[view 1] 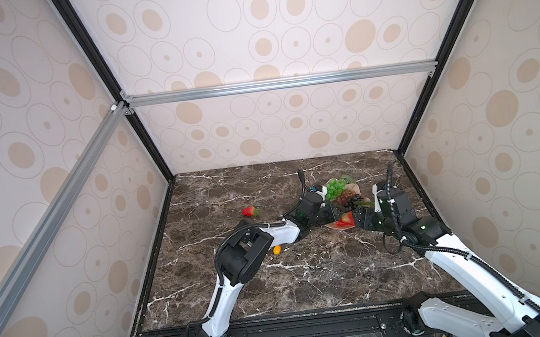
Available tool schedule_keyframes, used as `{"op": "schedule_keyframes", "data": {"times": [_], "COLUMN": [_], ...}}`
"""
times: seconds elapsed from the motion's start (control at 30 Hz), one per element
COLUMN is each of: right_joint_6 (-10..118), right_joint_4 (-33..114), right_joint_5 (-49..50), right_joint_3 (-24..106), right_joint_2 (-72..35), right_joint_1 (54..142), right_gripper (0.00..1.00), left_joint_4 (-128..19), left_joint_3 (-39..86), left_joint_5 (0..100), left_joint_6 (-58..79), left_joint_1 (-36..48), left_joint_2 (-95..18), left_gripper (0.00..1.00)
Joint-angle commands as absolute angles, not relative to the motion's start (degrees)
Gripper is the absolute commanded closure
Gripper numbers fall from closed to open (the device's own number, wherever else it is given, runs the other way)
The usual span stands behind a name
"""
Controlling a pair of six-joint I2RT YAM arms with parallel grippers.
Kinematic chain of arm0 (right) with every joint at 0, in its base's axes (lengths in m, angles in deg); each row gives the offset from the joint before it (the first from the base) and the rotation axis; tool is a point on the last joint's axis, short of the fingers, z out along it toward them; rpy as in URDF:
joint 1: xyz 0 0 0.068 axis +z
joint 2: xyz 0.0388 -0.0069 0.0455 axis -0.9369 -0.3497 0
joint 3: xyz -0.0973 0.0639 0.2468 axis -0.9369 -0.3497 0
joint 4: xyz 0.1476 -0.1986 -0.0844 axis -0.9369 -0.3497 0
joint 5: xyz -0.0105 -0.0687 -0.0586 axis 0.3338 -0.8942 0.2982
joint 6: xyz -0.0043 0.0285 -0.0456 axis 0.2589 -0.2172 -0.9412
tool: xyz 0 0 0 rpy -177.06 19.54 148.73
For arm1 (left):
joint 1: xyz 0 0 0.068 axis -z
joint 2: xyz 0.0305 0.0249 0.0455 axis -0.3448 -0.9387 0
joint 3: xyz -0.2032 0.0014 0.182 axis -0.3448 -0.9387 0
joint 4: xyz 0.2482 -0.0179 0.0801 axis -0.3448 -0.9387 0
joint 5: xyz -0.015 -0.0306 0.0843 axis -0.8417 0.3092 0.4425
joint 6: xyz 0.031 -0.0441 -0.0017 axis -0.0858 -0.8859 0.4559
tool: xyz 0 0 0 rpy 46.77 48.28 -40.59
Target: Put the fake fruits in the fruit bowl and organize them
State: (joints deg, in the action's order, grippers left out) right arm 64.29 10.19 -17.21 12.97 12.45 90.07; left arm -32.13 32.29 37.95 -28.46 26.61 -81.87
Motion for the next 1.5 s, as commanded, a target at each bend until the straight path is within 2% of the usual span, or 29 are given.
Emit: {"op": "schedule_keyframes", "data": {"times": [0.0, 0.23, 0.37, 0.57, 0.8, 1.2, 1.47], "right_joint_6": [64.1, 63.6, 62.8, 60.9, 59.8, 60.4, 60.5], "right_joint_4": [9.8, 9.4, 9.2, 8.9, 10.1, 9.5, 5.9], "right_joint_5": [-18.3, -18.7, -18.1, -14.8, -10.4, -4.3, -5.3], "right_joint_3": [13.1, 13.5, 14.0, 15.4, 18.0, 28.8, 34.6], "right_joint_2": [12.2, 11.7, 11.1, 8.6, 2.8, -16.0, -24.3], "right_joint_1": [89.8, 89.9, 89.9, 89.8, 89.8, 89.9, 89.9], "right_gripper": [0.18, 0.18, 0.19, 0.23, 0.37, 0.69, 0.75], "left_joint_4": [-33.6, -36.0, -37.4, -39.1, -39.6, -38.5, -37.4], "left_joint_3": [32.1, 31.1, 30.3, 28.3, 22.1, 6.1, 4.1], "left_joint_5": [38.7, 40.2, 42.2, 45.7, 50.4, 57.0, 56.5], "left_joint_6": [-26.3, -23.3, -21.0, -16.6, -12.6, -4.7, -4.9], "left_joint_1": [27.1, 27.1, 27.1, 27.0, 26.4, 25.3, 25.3], "left_joint_2": [-78.9, -76.6, -74.7, -70.5, -63.5, -48.5, -46.9], "left_gripper": [0.64, 0.58, 0.51, 0.45, 0.42, 0.32, 0.32]}}
